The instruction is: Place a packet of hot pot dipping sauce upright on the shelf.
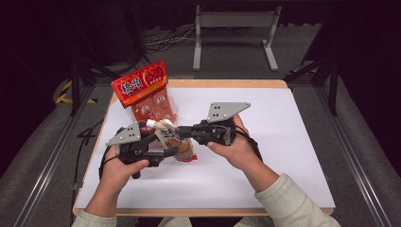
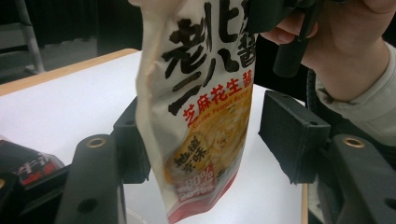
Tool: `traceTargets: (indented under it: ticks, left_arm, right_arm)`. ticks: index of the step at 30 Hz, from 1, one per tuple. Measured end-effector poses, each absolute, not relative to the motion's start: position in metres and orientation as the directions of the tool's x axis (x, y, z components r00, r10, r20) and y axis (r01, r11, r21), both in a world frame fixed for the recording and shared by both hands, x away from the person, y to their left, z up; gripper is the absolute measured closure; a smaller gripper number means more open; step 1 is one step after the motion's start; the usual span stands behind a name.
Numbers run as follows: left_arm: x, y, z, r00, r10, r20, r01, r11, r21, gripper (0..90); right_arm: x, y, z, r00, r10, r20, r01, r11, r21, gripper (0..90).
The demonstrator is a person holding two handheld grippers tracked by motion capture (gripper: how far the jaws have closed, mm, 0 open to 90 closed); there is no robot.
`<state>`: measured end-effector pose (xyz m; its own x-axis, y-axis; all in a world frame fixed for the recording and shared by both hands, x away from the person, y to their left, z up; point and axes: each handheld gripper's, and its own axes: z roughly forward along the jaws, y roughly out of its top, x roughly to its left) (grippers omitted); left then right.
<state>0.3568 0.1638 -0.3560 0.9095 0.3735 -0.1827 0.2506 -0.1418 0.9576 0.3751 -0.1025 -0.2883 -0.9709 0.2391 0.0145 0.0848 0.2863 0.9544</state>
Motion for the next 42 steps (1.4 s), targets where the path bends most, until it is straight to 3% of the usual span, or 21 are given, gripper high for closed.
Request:
traceTargets:
  ticks: [6, 13, 30, 42]
  left_arm:
    - [0.359, 0.169, -0.361, 0.903, 0.377, -0.208, 0.271, -0.122, 0.955, 68.6]
    - [0.357, 0.171, -0.358, 0.913, 0.354, -0.203, 0.263, -0.129, 0.956, 83.5]
    - [0.359, 0.179, -0.343, 0.925, 0.366, -0.106, 0.204, -0.242, 0.949, 87.3]
    - [0.362, 0.198, -0.332, 0.910, 0.401, -0.101, 0.199, -0.213, 0.957, 87.9]
  right_arm:
    - [0.375, -0.105, -0.289, -0.969, 0.248, 0.016, 0.087, 0.277, 0.957, 89.2]
    - [0.376, -0.107, -0.291, -0.968, 0.250, 0.017, 0.085, 0.264, 0.961, 89.0]
    - [0.374, -0.117, -0.289, -0.959, 0.281, 0.013, 0.084, 0.239, 0.968, 76.1]
    - [0.376, -0.157, -0.291, -0.926, 0.376, 0.030, 0.113, 0.200, 0.973, 72.4]
